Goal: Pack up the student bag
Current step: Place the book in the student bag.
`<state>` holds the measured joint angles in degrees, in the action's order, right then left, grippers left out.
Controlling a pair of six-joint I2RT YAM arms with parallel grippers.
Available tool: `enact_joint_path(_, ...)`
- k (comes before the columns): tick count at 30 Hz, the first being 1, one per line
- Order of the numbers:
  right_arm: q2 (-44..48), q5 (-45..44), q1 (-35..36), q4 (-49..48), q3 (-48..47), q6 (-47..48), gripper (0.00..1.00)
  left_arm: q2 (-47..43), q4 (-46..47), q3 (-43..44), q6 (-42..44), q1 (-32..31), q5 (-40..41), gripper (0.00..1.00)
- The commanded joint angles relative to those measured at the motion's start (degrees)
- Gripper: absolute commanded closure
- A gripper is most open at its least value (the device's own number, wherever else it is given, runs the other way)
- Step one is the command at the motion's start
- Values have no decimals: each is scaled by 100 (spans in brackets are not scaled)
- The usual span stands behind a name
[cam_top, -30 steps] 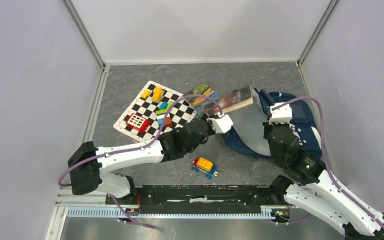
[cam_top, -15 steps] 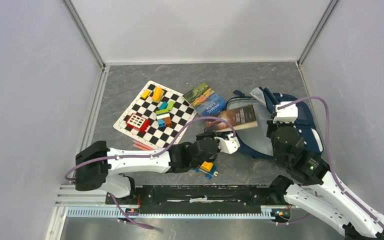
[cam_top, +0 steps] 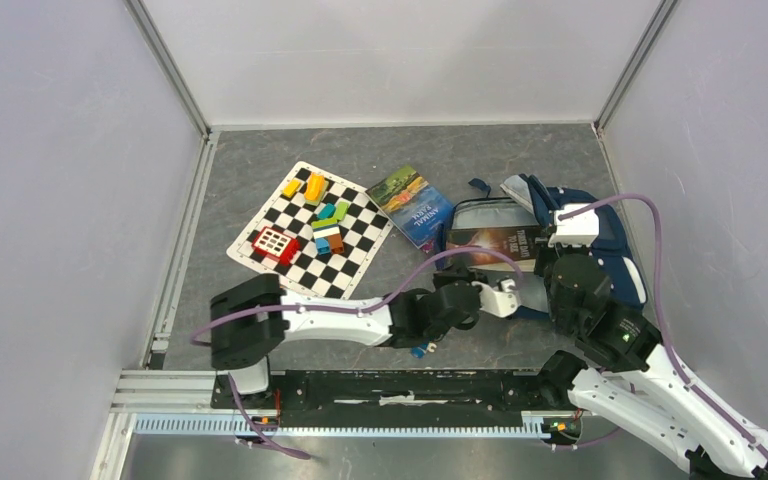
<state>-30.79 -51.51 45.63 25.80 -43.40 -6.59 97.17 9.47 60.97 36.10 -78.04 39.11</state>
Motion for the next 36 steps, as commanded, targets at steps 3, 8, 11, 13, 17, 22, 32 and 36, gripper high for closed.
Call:
enact_joint_path(3,99,-29,-10,-757,-257,-155,100,1120,1519,1246,-187,-86,63,98)
enact_joint_path(8,97,18,-10,-752,-254,-196,100,1964,1505,2064,-291,-115,-91,98)
enact_joint_path(11,99,33,-9,-785,-189,-228,100,2198,1400,2333,-535,-124,-321,98)
enact_joint_path(13,96,44,-13,-803,-160,-242,100,2301,1291,2466,-683,-124,-352,98)
enact_joint_path(17,76,51,-11,-819,-143,-216,100,2305,1135,2473,-848,-157,-450,88)
enact_joint_path(22,77,18,-8,-832,-127,-200,100,2097,1105,2256,-856,-176,-487,46)
enact_joint_path(32,90,-4,-3,-859,-82,-198,100,1162,1537,1295,-838,-221,-30,9)
enact_joint_path(36,127,-17,-5,-860,-72,-202,100,429,1512,664,-1261,-224,283,1)
